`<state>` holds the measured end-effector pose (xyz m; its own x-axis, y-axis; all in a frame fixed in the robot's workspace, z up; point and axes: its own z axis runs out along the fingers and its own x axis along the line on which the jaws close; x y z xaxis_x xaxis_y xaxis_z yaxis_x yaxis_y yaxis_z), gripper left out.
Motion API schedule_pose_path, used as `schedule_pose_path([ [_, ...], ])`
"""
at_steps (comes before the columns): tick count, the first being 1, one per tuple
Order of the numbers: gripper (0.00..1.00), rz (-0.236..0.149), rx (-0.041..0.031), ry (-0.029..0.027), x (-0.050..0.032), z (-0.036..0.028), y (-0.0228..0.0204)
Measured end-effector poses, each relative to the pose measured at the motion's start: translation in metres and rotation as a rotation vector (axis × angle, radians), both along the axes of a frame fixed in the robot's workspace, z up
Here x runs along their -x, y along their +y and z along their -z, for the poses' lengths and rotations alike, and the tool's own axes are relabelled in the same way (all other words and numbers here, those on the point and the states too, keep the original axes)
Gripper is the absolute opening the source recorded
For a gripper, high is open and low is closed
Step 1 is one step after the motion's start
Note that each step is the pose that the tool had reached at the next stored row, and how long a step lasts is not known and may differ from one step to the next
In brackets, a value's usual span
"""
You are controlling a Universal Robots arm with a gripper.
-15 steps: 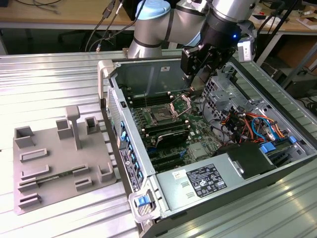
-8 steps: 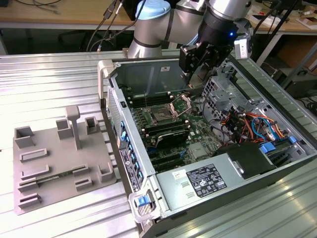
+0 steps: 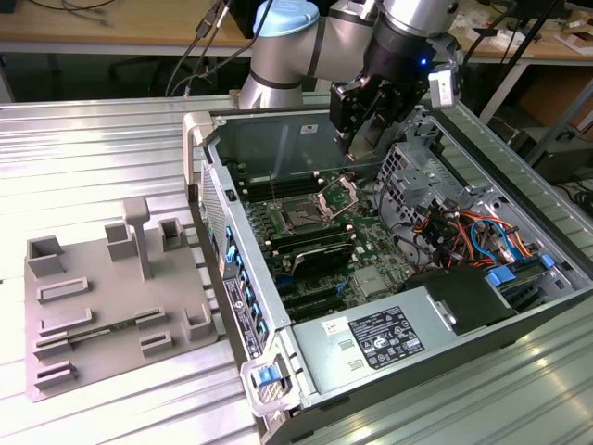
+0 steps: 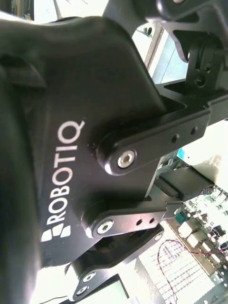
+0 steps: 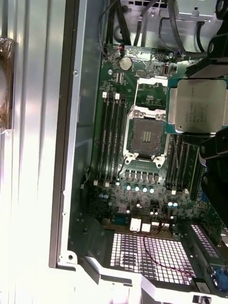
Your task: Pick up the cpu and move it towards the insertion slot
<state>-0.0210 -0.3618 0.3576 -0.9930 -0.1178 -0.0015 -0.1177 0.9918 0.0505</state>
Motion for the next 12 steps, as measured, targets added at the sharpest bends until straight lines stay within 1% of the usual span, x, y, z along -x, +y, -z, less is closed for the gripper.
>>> schedule_pose_path([
  [4,0.55,0.03,0.0002,0.0,0.0,0.0029,0.0023],
  [6,0.55,0.045,0.0001,0.0,0.0,0.0053,0.0042],
  [7,0.55,0.048,0.0001,-0.0001,0.0,0.0069,0.006],
  [12,0.55,0.05,0.0002,0.0,0.0,0.0103,0.0103],
])
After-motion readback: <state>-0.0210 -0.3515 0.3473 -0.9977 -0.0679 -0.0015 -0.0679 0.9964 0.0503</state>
